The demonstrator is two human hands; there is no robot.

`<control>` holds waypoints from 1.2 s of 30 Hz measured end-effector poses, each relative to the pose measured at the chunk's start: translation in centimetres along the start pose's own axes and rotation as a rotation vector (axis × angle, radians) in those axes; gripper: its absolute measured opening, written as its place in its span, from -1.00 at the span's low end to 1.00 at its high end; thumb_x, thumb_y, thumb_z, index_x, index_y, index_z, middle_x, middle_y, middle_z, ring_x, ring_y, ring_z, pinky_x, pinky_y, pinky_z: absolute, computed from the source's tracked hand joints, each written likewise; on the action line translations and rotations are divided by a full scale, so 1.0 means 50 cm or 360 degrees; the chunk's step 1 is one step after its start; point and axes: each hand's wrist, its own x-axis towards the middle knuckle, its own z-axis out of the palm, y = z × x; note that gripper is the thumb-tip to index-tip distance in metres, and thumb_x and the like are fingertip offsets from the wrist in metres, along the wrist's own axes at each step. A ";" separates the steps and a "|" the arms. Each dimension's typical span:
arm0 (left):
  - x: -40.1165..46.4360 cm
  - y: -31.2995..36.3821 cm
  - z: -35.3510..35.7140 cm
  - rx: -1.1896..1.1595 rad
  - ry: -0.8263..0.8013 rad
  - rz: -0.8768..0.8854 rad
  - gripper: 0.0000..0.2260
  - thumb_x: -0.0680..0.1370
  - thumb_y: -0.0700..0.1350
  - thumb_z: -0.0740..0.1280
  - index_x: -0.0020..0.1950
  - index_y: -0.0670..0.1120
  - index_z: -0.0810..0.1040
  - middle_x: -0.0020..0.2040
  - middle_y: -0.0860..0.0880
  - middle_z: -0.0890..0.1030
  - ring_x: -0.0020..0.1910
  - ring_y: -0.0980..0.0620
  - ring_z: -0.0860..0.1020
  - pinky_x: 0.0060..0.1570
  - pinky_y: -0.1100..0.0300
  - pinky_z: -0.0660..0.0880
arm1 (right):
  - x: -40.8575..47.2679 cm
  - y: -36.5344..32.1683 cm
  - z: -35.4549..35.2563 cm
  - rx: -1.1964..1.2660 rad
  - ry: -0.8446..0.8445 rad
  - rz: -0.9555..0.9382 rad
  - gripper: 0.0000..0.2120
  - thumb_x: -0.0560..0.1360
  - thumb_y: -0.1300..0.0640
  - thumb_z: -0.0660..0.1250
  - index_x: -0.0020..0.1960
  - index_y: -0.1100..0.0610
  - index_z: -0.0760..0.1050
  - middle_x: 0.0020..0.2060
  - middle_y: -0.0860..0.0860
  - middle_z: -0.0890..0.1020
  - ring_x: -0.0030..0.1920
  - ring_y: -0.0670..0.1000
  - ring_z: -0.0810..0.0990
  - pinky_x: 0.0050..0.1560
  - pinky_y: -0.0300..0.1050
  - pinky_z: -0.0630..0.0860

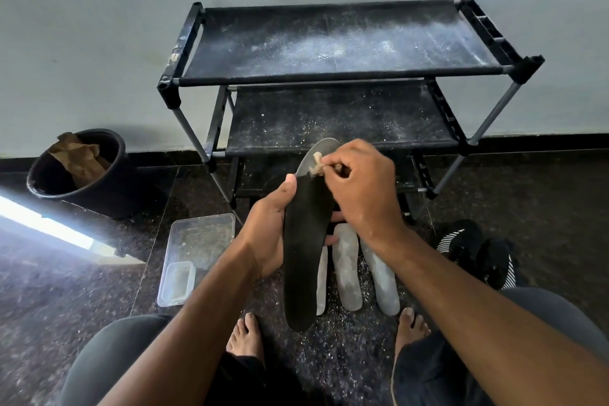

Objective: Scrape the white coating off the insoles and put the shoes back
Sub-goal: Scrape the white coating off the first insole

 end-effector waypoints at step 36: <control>0.006 -0.008 -0.003 -0.0023 -0.0026 0.0013 -0.57 0.73 0.13 0.09 0.43 -0.07 0.54 0.18 -0.19 0.68 0.10 -0.17 0.67 0.06 -0.24 0.62 | -0.027 -0.034 0.017 0.0311 -0.0116 0.0154 -0.94 0.41 0.31 0.51 -0.15 0.19 0.69 -0.16 -0.02 0.64 -0.15 -0.15 0.63 -0.12 -0.42 0.52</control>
